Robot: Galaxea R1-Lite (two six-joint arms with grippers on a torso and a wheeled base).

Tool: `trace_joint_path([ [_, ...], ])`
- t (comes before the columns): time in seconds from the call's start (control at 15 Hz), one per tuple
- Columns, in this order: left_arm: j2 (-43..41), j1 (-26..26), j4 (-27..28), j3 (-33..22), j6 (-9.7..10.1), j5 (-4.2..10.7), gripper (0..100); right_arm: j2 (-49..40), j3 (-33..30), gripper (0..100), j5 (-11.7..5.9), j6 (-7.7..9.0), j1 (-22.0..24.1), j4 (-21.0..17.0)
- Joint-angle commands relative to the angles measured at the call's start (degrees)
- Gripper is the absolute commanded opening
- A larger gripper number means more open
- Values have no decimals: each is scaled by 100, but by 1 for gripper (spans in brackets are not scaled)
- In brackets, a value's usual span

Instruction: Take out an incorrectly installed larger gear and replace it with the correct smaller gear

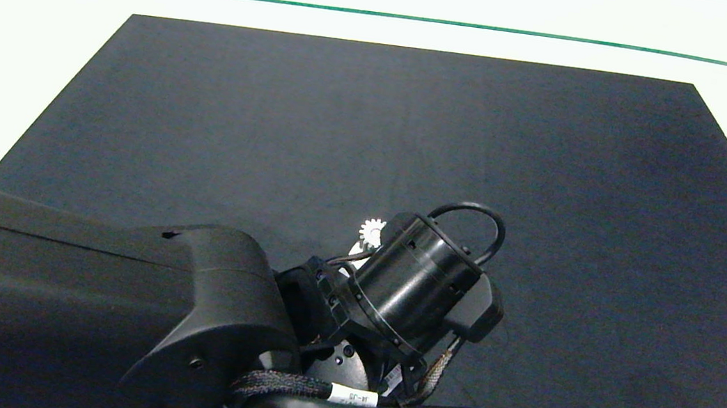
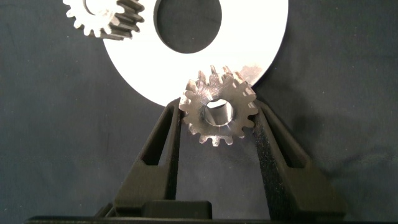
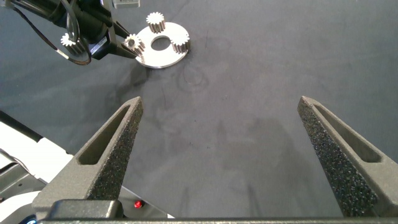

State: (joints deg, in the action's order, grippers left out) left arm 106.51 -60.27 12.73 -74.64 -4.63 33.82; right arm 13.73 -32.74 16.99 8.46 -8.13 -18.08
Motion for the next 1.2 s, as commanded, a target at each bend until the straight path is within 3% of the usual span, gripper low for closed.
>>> trace_joint_path([
  [0.07, 45, 7, 2, -42, -3, 20, 16, -46, 14, 100, 14, 7, -4, -20],
  [0.87, 133, 24, 19, -165, 6, 20, 16, -72, 14, 100, 14, -2, -13, -20],
  [1.2, 81, 33, 292, -112, 217, 20, 16, -98, 14, 100, 6, -2, -4, -20],
])
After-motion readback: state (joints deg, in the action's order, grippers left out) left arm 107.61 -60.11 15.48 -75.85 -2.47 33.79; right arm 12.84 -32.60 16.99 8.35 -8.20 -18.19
